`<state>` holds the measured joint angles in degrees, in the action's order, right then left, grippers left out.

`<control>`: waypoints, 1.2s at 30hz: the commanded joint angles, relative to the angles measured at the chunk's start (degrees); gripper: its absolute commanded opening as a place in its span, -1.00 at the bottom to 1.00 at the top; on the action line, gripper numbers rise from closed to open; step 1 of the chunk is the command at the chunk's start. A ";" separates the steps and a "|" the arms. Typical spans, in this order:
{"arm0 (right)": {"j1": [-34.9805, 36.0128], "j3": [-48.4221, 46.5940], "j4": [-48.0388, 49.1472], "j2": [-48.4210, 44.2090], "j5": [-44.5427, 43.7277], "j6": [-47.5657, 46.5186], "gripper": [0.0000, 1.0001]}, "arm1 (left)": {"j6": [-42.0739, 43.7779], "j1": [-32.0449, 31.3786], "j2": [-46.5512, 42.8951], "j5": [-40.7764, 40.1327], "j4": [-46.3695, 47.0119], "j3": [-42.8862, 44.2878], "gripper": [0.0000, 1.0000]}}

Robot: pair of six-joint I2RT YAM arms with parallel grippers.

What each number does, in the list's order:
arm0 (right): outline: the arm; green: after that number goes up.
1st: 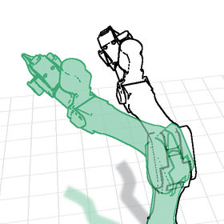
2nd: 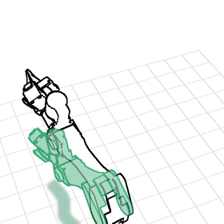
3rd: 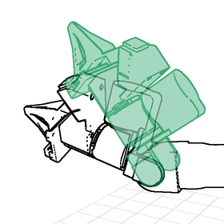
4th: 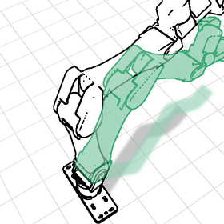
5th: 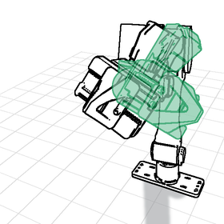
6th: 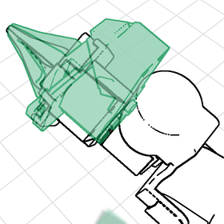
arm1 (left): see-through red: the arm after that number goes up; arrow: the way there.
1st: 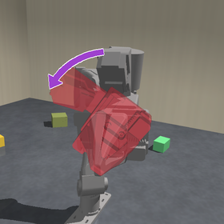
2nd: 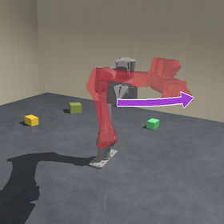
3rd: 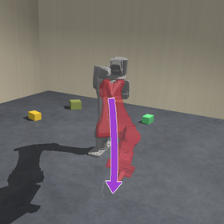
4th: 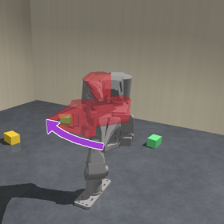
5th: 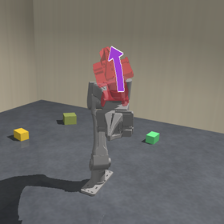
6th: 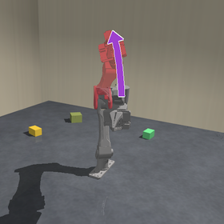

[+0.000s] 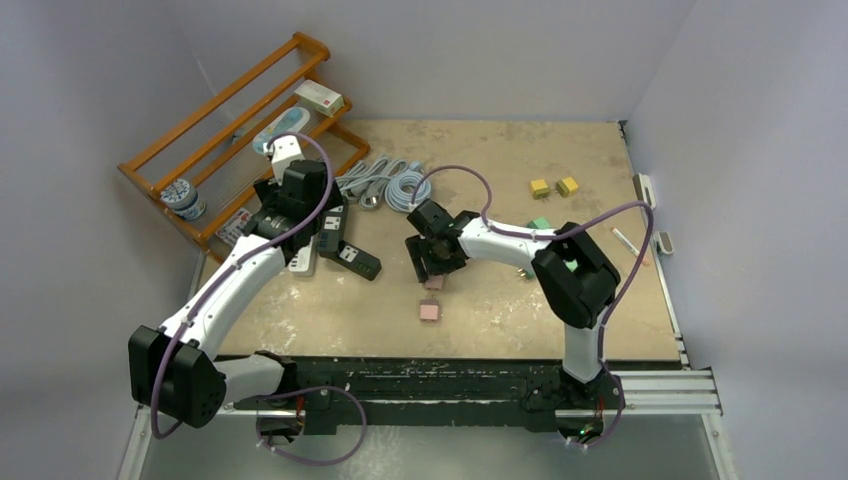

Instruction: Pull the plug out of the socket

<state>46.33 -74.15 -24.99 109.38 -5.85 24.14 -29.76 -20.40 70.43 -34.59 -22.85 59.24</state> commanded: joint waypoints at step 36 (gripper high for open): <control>-13.01 -9.47 5.90 9.06 -0.76 -1.55 0.29 | 1.11 -0.25 -0.26 0.66 -0.26 1.15 1.00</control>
<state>33.26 -83.18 -19.31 117.30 -7.01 23.29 -29.34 -20.40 69.82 -33.43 -23.73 59.13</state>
